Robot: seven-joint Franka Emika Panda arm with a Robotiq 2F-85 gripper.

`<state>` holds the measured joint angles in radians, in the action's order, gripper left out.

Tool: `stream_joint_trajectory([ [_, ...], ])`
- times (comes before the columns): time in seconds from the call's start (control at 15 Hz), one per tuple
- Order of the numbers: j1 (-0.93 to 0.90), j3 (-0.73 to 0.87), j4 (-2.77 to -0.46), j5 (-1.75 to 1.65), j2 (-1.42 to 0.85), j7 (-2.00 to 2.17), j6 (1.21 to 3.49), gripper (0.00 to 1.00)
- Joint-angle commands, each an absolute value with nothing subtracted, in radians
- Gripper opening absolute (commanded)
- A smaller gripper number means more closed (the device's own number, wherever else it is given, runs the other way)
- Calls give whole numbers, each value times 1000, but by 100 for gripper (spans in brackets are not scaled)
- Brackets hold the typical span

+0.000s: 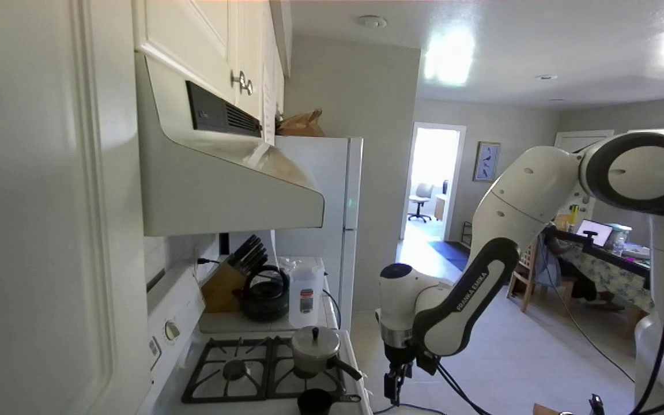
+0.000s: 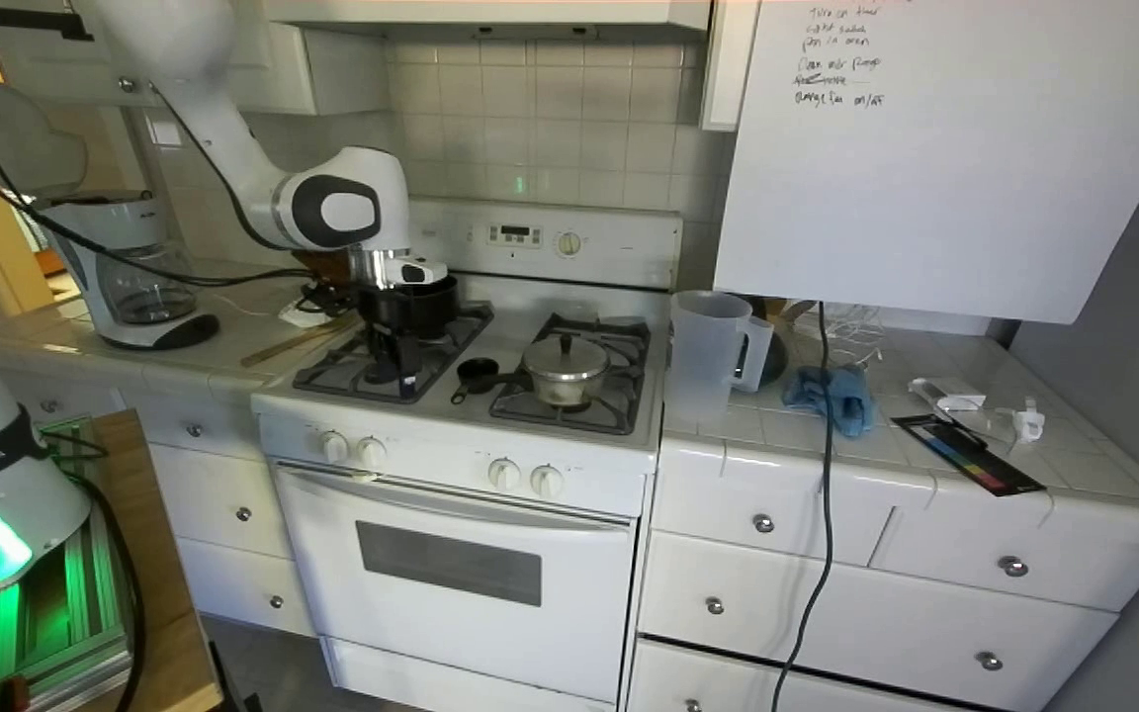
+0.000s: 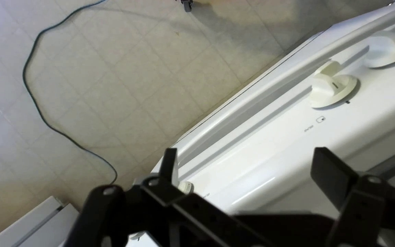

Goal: Pick up the black cup from the stove and put it in the pot

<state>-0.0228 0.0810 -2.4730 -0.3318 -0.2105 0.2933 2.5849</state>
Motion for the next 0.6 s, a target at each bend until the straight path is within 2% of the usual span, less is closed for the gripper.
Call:
stream_joint_trajectory([
  [0.0, -107, 132, -2442, -494, -255, 499, 2620, 100],
  [0.53, -220, 151, -2338, -831, -342, 830, 2582, 100],
])
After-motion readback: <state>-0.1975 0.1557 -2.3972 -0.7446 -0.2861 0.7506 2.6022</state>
